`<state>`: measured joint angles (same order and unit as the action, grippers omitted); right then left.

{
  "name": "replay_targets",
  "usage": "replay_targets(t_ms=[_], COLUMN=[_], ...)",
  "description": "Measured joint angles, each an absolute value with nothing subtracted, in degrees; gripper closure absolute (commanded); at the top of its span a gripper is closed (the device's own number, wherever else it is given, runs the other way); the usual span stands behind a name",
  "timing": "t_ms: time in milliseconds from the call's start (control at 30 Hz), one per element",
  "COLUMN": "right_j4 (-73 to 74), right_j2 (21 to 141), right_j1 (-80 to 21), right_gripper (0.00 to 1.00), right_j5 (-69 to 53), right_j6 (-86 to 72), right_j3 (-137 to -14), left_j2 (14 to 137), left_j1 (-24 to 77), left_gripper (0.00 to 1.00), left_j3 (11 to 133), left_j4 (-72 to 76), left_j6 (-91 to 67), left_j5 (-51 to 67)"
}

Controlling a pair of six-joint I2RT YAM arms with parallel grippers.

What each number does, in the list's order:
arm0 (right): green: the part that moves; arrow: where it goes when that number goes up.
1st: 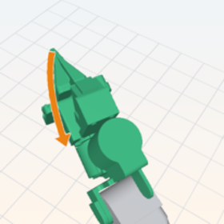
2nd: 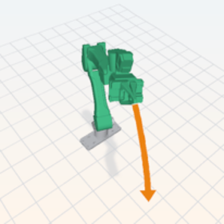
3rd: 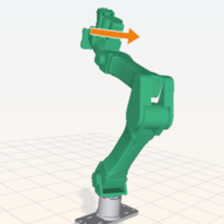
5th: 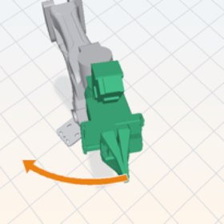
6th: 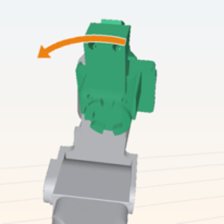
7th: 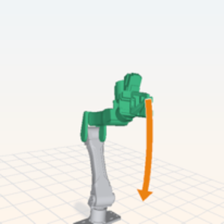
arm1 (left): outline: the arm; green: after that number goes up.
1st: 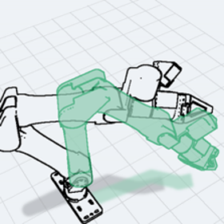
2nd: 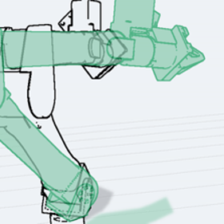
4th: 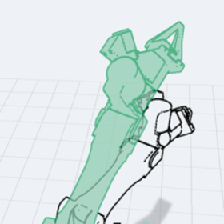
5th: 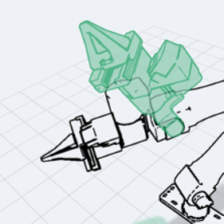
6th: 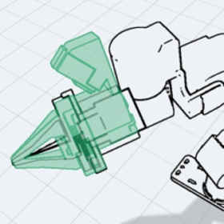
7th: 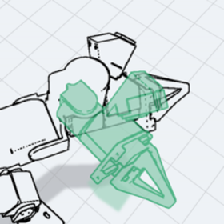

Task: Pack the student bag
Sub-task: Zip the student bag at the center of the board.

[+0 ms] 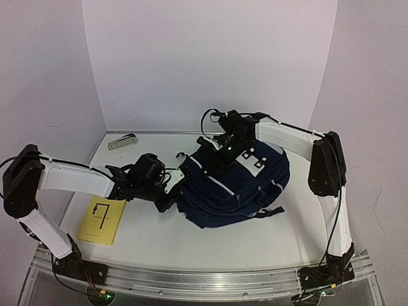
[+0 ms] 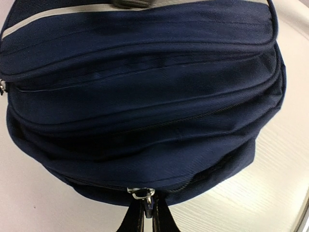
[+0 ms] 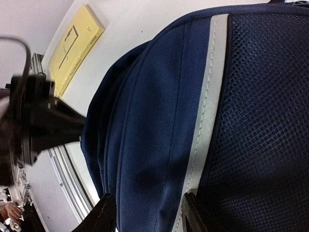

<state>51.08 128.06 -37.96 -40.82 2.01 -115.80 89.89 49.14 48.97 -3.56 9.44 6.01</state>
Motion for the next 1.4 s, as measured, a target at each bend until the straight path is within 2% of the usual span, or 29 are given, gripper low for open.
replay_targets(t_ms=[300,600,1067,1233,1400], right_j4=[51.5,51.5,50.7,50.6,50.7], right_j2=[129.7,130.8,132.2,132.3,132.5], right_j1=[-37.7,-37.4,-37.7,-37.7,-37.5], right_gripper=[0.54,0.54,0.55,0.55,0.55], right_j5=[-42.1,-42.3,-43.4,-43.4,-43.4], right_j6=[-1.0,-2.0,-3.1,-3.3,-3.3], right_j3=[-117.8,-119.3,-120.7,-120.9,-120.9], left_j2=[90.9,101.9,95.5,104.2,111.3], left_j1=[56.7,65.2,66.1,68.5,71.8], left_gripper=[0.97,1.00,0.97,0.99,0.96], left_j3=[50.5,58.8,53.0,63.5,71.7], left_j4=[-6.5,-4.2,-1.5,-4.8,-5.4], left_j6=[7.2,3.9,-6.5,-12.0,-17.8], left_j5=[2.5,0.9,1.3,1.9,-1.6])
